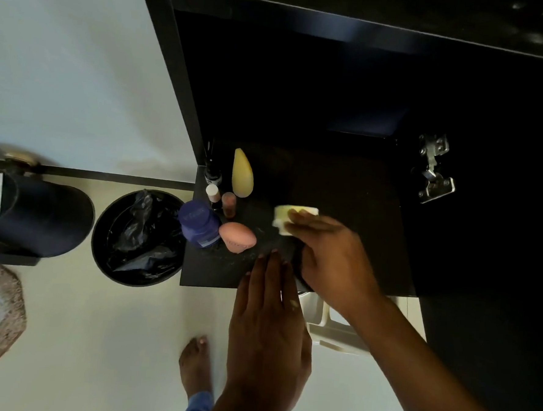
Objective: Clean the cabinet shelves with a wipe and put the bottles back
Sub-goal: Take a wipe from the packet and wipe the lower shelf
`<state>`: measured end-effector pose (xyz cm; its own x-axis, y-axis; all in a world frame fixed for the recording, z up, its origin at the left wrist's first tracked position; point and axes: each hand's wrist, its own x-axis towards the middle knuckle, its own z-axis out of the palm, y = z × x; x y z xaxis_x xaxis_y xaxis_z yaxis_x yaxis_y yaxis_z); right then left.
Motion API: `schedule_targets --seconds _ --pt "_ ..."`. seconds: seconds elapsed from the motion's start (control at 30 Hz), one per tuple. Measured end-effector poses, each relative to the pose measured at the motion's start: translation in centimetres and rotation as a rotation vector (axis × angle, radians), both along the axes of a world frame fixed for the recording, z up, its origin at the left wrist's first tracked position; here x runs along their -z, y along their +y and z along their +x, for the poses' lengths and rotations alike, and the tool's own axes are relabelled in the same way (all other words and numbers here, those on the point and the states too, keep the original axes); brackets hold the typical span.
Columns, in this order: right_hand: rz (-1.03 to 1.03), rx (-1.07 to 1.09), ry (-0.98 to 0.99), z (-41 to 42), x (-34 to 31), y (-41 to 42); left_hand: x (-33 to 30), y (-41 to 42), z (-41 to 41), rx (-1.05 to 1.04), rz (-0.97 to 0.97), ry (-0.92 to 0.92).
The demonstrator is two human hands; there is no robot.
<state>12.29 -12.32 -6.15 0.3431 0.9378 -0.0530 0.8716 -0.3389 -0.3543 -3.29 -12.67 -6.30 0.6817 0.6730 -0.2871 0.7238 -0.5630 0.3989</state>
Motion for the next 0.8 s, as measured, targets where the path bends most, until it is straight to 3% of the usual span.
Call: schedule_targets --seconds 0.17,0.3,0.4,0.53,0.6,0.8 --pt "0.033 0.260 -0.149 2.7 -0.4 1.0 0.3 0.1 0.1 0.022 0.000 0.005" --pt "-0.014 0.112 -0.109 2.3 -0.4 3.5 0.3 0.5 1.3 0.021 0.011 -0.054" --pt "-0.007 -0.039 -0.026 1.4 -0.5 -0.5 0.3 1.1 2.0 0.003 0.010 -0.079" --pt "0.013 0.170 -0.049 3.4 0.1 -3.6 0.4 1.5 2.5 0.013 0.017 -0.070" --pt "0.010 0.247 -0.078 5.1 0.4 -1.5 0.4 1.6 2.7 0.021 0.024 -0.061" --pt "0.104 0.212 -0.045 8.0 1.1 7.5 0.6 1.8 2.6 0.051 0.025 -0.029"
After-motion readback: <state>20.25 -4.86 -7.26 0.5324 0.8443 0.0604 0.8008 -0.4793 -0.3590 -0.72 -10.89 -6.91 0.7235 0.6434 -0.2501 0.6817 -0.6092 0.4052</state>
